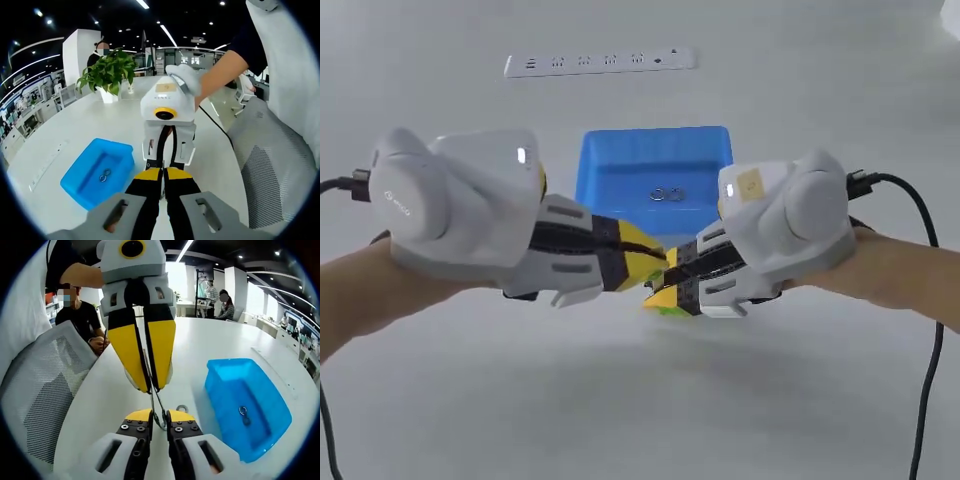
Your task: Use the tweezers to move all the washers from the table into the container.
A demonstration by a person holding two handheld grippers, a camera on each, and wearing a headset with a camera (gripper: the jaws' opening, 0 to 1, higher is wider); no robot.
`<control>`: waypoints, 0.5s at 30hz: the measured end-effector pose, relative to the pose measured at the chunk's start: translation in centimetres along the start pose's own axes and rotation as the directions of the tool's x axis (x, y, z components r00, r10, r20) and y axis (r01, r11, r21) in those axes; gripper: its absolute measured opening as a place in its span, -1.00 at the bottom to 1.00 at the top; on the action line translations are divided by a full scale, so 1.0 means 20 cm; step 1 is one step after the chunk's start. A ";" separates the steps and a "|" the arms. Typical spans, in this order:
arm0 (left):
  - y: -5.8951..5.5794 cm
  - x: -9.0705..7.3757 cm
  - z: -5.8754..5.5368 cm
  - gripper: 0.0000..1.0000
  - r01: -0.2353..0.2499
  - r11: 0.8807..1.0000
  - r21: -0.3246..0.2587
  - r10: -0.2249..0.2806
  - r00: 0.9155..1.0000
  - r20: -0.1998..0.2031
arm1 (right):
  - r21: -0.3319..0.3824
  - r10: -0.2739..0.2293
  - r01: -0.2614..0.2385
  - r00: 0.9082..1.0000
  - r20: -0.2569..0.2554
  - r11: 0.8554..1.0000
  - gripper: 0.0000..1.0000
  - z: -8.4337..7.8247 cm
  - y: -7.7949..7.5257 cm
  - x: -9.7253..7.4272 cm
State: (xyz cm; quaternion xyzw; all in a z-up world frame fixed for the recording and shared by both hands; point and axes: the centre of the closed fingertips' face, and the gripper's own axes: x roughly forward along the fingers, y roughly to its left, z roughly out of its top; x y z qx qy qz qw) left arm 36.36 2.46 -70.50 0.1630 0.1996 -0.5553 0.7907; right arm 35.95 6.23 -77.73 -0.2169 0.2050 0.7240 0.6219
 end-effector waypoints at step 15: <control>0.01 -0.02 -0.02 -0.88 -0.009 1.000 -0.004 0.009 1.000 -0.021 | -0.057 -0.035 0.033 0.999 -0.032 0.998 -0.80 0.00 0.00 0.01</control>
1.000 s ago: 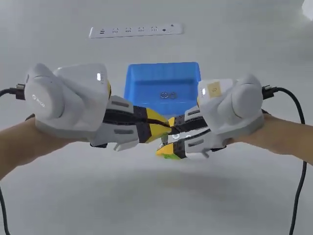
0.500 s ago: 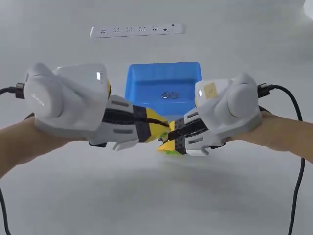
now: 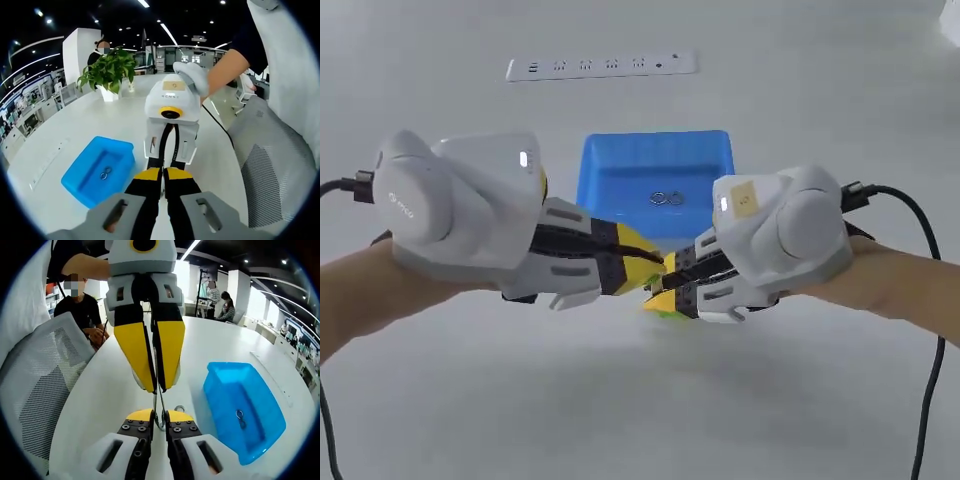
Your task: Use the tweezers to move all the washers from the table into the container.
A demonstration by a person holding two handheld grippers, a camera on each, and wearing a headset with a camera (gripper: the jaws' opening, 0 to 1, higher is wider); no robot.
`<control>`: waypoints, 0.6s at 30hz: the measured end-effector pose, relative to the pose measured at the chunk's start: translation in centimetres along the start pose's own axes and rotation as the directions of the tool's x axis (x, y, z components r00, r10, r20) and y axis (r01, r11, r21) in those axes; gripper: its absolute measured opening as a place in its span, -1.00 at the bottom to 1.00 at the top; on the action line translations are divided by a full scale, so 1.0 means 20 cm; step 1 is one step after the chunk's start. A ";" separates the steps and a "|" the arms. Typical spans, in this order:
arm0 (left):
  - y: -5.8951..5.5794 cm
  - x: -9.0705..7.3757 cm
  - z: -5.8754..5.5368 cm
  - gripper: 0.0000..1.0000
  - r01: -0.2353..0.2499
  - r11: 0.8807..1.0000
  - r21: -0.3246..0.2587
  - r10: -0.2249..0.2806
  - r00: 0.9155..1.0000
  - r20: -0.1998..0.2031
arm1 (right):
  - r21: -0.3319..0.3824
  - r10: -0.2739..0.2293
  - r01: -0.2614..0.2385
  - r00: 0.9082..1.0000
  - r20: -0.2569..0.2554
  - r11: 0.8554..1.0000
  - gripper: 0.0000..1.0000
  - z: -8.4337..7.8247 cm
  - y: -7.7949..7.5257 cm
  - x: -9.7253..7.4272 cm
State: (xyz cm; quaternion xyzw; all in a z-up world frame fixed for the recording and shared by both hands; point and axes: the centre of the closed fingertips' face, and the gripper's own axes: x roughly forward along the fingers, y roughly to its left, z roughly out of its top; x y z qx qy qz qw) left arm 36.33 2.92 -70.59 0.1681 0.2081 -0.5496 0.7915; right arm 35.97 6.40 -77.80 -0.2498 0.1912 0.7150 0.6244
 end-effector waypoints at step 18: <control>0.01 -0.02 -0.02 -0.68 -0.008 0.999 -0.032 0.007 1.000 -0.028 | 0.044 -0.029 0.028 0.999 0.031 0.999 -0.81 0.03 -0.03 -0.03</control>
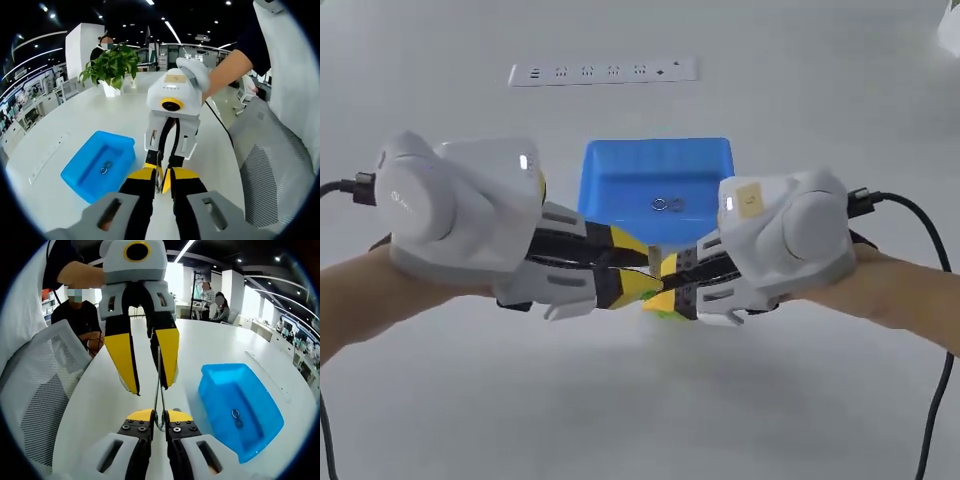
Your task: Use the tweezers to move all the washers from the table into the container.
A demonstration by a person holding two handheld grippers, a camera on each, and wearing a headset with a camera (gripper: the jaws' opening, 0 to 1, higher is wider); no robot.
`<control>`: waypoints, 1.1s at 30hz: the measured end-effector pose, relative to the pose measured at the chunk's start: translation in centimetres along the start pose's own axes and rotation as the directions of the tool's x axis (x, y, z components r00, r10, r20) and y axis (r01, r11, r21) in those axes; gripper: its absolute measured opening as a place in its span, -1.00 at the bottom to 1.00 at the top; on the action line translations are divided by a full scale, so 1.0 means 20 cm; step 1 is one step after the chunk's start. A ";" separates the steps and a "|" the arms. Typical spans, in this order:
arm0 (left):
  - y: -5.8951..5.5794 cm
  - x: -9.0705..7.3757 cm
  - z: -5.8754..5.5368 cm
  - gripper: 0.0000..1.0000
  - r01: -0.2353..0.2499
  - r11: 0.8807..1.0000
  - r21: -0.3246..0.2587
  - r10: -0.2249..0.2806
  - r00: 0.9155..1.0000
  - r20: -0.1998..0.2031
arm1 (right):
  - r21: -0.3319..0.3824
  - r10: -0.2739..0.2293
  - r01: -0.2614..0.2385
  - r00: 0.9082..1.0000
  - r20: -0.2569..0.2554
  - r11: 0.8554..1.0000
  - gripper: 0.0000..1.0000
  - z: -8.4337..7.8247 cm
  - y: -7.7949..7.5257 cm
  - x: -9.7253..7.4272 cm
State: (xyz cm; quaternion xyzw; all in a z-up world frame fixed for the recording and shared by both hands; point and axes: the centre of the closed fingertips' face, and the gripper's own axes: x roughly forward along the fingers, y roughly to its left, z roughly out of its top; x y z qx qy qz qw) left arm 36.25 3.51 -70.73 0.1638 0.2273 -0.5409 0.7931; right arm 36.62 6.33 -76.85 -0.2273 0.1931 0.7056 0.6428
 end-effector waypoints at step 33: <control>-0.08 -0.35 -0.19 0.51 -0.305 0.937 -0.167 0.306 0.952 -0.023 | -0.028 -0.099 0.101 0.993 0.056 0.994 -0.81 0.33 -0.12 -0.30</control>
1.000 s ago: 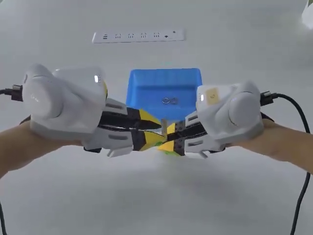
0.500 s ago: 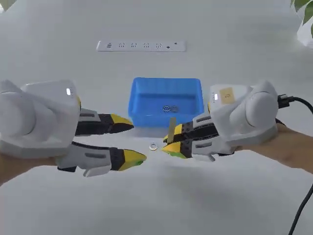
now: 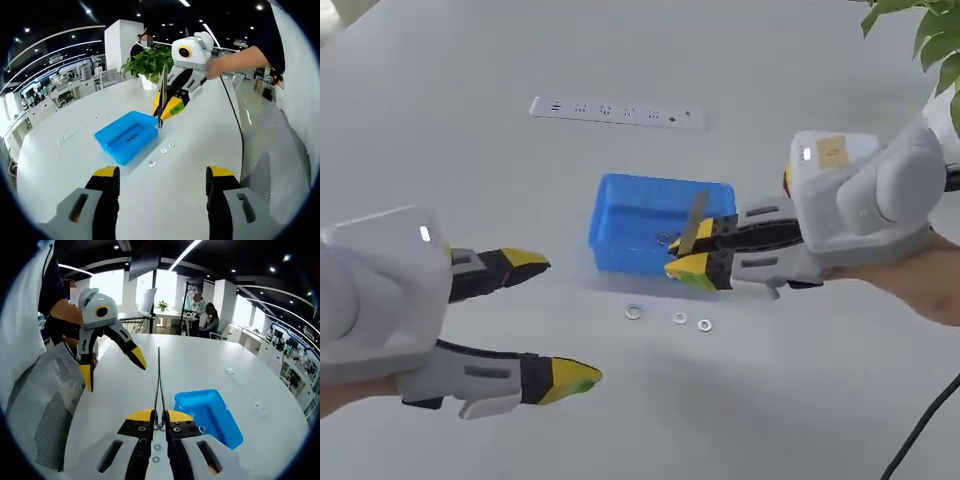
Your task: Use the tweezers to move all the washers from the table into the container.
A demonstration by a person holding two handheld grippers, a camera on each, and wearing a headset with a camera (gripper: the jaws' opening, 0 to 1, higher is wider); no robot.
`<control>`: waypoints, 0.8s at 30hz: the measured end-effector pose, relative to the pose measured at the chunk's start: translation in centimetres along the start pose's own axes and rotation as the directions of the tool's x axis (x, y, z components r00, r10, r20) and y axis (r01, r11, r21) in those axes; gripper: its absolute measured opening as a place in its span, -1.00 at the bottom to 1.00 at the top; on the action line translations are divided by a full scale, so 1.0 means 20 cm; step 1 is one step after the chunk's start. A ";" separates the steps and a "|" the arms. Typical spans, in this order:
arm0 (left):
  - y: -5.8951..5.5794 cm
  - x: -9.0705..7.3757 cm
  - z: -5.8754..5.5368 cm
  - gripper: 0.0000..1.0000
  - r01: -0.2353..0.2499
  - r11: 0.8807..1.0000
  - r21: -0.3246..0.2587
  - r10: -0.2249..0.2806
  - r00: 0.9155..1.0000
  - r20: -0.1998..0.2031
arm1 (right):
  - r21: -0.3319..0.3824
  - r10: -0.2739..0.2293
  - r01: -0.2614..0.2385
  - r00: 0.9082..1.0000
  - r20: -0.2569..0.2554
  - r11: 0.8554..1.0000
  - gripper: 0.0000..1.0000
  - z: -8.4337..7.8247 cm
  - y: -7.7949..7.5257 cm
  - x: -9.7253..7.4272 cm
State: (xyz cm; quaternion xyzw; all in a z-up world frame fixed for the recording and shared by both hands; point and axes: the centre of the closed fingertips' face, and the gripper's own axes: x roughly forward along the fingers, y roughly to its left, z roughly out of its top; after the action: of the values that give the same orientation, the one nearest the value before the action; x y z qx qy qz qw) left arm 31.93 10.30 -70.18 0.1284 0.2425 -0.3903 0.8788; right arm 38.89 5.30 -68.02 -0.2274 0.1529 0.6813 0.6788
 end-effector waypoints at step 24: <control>0.08 -0.09 -0.19 0.99 -0.115 0.988 -0.108 0.109 0.992 -0.063 | 0.062 -0.157 0.157 0.988 -0.008 0.986 -0.80 0.00 -0.48 0.11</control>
State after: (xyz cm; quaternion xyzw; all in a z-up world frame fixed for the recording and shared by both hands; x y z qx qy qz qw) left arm 30.86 14.10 -72.38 0.1038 0.2810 -0.3225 0.8979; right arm 48.58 7.43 -68.20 -0.2184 0.1569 0.6203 0.7368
